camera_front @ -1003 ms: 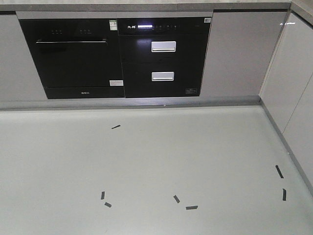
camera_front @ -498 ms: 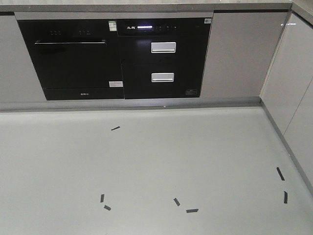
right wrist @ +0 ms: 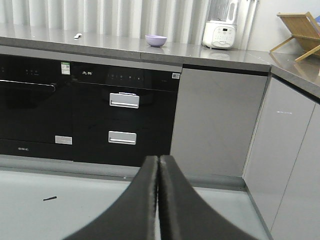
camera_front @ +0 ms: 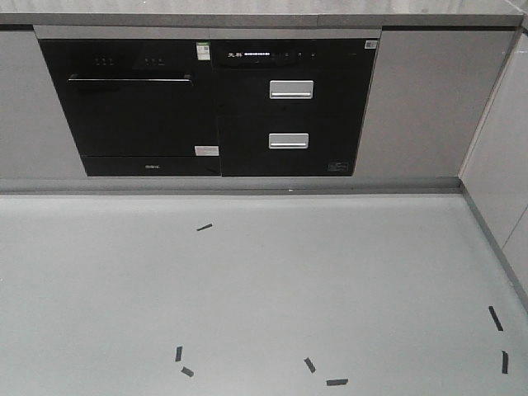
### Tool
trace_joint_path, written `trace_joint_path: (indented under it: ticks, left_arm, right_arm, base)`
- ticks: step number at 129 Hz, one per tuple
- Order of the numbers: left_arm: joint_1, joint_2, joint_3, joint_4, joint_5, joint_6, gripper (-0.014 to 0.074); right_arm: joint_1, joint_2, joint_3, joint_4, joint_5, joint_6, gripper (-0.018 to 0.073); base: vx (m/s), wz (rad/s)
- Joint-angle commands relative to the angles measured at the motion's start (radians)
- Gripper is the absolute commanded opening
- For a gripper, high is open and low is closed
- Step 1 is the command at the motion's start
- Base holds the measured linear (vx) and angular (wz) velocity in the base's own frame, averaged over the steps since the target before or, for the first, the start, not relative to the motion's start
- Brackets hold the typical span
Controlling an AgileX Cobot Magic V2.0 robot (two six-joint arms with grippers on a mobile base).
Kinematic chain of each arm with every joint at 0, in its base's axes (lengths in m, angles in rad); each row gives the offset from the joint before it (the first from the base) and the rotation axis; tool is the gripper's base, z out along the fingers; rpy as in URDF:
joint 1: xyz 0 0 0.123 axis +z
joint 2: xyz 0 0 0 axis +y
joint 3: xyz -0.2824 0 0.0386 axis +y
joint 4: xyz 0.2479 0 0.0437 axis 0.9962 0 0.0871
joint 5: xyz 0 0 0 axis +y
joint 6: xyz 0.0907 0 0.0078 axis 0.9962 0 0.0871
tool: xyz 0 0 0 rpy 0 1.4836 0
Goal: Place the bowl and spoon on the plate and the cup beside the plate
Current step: 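Drive the base toward the counter holding the spoon and bowl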
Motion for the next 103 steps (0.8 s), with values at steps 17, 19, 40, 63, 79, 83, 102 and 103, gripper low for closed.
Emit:
trace_joint_path:
  ticks: [17, 19, 40, 63, 79, 83, 102, 103]
  left_arm:
    - [0.001, -0.016, 0.011, -0.002, -0.067, -0.007, -0.0006]
    - [0.001, -0.016, 0.011, -0.002, -0.067, -0.007, -0.0006]
    - [0.001, -0.016, 0.011, -0.002, -0.067, -0.007, -0.0006]
    - [0.001, -0.016, 0.011, -0.002, -0.067, -0.007, -0.0006]
    - [0.001, -0.016, 0.011, -0.002, -0.067, -0.007, -0.0006]
    - [0.001, -0.016, 0.011, -0.002, -0.067, -0.007, -0.0006]
    - [0.001, -0.016, 0.011, -0.002, -0.067, -0.007, -0.0006]
    - [0.001, -0.016, 0.011, -0.002, -0.067, -0.007, -0.0006]
  right_arm:
    - [-0.004, -0.003, 0.006, -0.004, -0.068, -0.008, -0.0001]
    - [-0.004, -0.003, 0.006, -0.004, -0.068, -0.008, -0.0001]
    - [-0.004, -0.003, 0.006, -0.004, -0.068, -0.008, -0.0001]
    - [-0.004, -0.003, 0.006, -0.004, -0.068, -0.008, -0.0001]
    - [-0.004, -0.003, 0.006, -0.004, -0.068, -0.008, -0.0001]
    - [-0.004, -0.003, 0.006, -0.004, -0.068, -0.008, -0.0001]
    - [-0.004, -0.003, 0.006, -0.004, -0.068, -0.008, -0.0001]
    - [-0.004, -0.003, 0.006, -0.004, -0.068, -0.008, -0.0001]
  base:
    - [0.15, 0.0]
    - [0.15, -0.06]
    - [0.14, -0.09]
    - [0.17, -0.1]
    - [0.2, -0.05]
    - [0.22, -0.01]
    - [0.23, 0.0]
    - [0.24, 0.0]
